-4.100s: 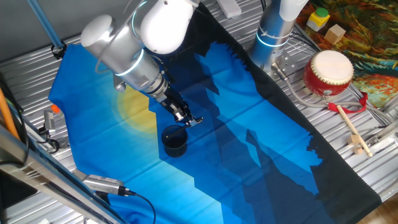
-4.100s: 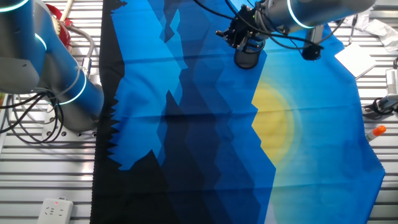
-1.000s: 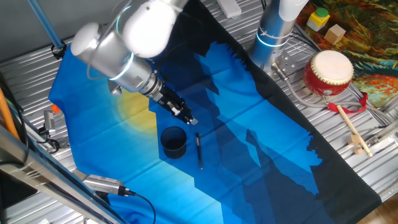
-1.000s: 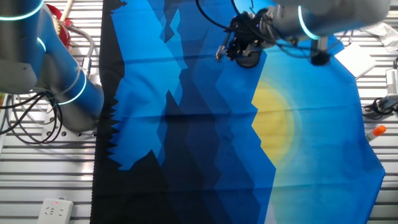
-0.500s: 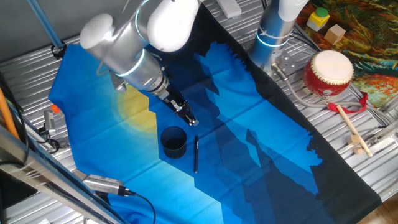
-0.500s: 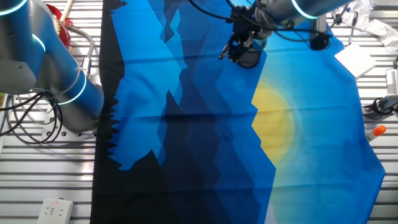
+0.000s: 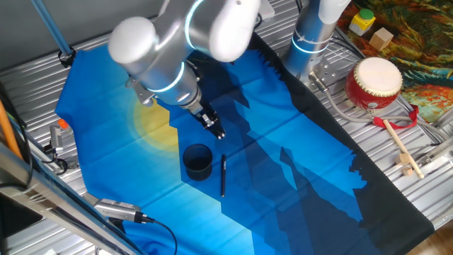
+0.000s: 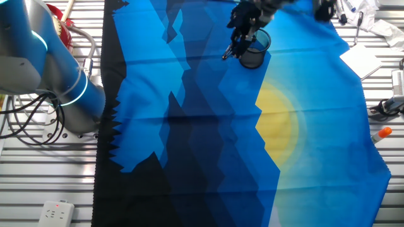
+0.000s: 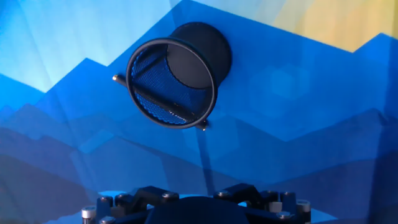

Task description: Put the pen into the pen holder

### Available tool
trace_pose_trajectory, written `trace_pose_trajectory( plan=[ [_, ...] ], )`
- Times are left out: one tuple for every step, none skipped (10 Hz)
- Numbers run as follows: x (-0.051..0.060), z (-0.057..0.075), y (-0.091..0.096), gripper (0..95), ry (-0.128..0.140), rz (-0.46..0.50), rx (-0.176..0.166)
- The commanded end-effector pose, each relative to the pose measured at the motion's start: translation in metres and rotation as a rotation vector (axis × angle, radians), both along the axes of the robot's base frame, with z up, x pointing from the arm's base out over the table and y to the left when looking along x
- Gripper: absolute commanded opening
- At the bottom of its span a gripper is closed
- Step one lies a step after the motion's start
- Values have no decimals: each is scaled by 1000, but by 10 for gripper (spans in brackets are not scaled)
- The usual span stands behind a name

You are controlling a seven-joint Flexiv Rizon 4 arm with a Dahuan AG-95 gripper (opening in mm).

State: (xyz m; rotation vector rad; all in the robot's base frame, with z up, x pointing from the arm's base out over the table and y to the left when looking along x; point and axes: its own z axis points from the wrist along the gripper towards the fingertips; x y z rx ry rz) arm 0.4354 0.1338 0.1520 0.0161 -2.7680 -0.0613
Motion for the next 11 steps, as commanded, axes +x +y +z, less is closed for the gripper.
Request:
trace_pose_trajectory(
  plan=[
    [-4, 17, -24, 0, -3, 20, -40],
    [-5, 20, -29, 0, -3, 20, -42],
    [-8, 25, -38, 0, -1, 19, -47],
    [-11, 27, -44, 0, -1, 13, -51],
    [-12, 27, -46, 0, -2, 5, -54],
    [-14, 27, -48, 0, -6, -2, -56],
    [-14, 27, -49, 0, -6, -8, -54],
    [-14, 28, -48, 0, -6, -13, -53],
    [-14, 28, -48, 0, -5, -16, -51],
    [-15, 28, -48, 0, -6, -24, -55],
    [-15, 28, -48, 0, -5, -38, -60]
  ],
)
